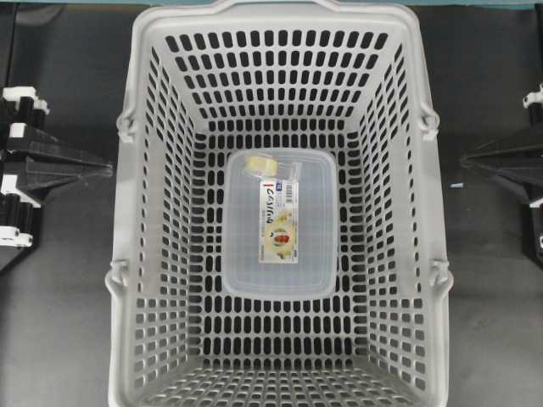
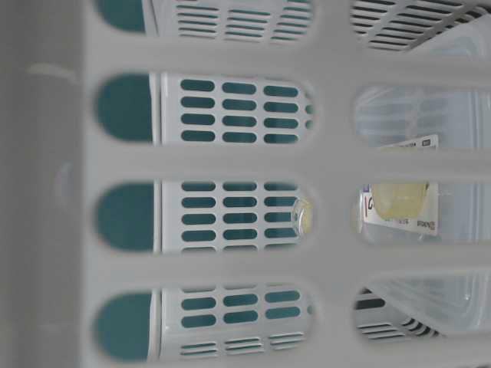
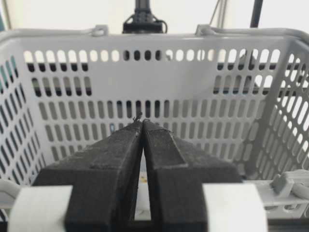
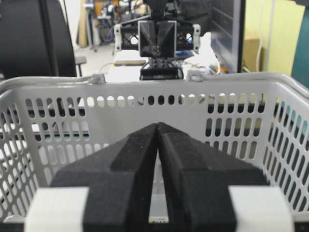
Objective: Pick up the cellophane tape from the shopping basket with the left arm.
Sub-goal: 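Move the left gripper over the basket toward the clear tape roll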
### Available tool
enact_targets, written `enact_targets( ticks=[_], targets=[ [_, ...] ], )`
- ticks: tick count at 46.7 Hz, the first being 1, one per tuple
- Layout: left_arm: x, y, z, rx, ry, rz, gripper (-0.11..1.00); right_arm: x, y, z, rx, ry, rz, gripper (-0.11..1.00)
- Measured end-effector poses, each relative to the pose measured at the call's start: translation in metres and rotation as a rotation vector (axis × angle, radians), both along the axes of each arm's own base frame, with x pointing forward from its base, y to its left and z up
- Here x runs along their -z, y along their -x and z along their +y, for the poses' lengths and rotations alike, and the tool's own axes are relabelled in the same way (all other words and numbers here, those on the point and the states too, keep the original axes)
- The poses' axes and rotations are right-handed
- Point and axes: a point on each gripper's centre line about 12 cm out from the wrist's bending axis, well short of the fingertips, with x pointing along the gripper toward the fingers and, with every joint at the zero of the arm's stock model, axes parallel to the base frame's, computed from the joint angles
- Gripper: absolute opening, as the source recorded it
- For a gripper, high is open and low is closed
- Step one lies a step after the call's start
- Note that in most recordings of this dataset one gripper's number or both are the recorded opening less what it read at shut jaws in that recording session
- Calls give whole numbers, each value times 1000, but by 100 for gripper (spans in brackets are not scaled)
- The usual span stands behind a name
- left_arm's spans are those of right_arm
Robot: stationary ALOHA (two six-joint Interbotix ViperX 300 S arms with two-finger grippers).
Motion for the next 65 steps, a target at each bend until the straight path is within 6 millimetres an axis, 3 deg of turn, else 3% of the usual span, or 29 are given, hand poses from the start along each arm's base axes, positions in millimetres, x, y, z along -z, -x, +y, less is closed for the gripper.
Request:
enact_targets(
  ticks=[3, 6, 12, 20, 37, 42, 50, 54, 60, 65],
  targets=[
    [-3, -1, 0, 3, 6, 11, 2, 0, 0, 0, -2, -2, 2, 6],
    [-18, -6, -1, 6, 5, 20, 0, 0, 0, 0, 0, -8, 6, -1],
    [-43, -20, -1, 7, 10, 106, 0, -3, 0, 0, 0, -27, 32, -1],
    [-62, -46, -6, 18, 5, 276, 0, -12, 1, 0, -3, -40, 75, -1],
    [-60, -114, -14, 26, -14, 608, 0, -10, 5, 1, -7, -41, 184, 3],
    [-54, -130, -15, 25, -16, 677, 0, -11, 7, 1, -7, -41, 184, 16],
    [-50, -151, -16, 23, -21, 754, 0, -11, 9, 1, -7, -39, 187, 56],
    [-44, -160, -16, 20, -22, 807, 1, -12, 10, 1, -7, -38, 183, 70],
    [-31, -173, -15, 9, -16, 915, 7, -12, 10, 1, -7, -38, 184, 73],
    [-18, -183, -14, -2, -8, 988, 35, -12, 11, 1, -7, -38, 183, 73]
  ],
)
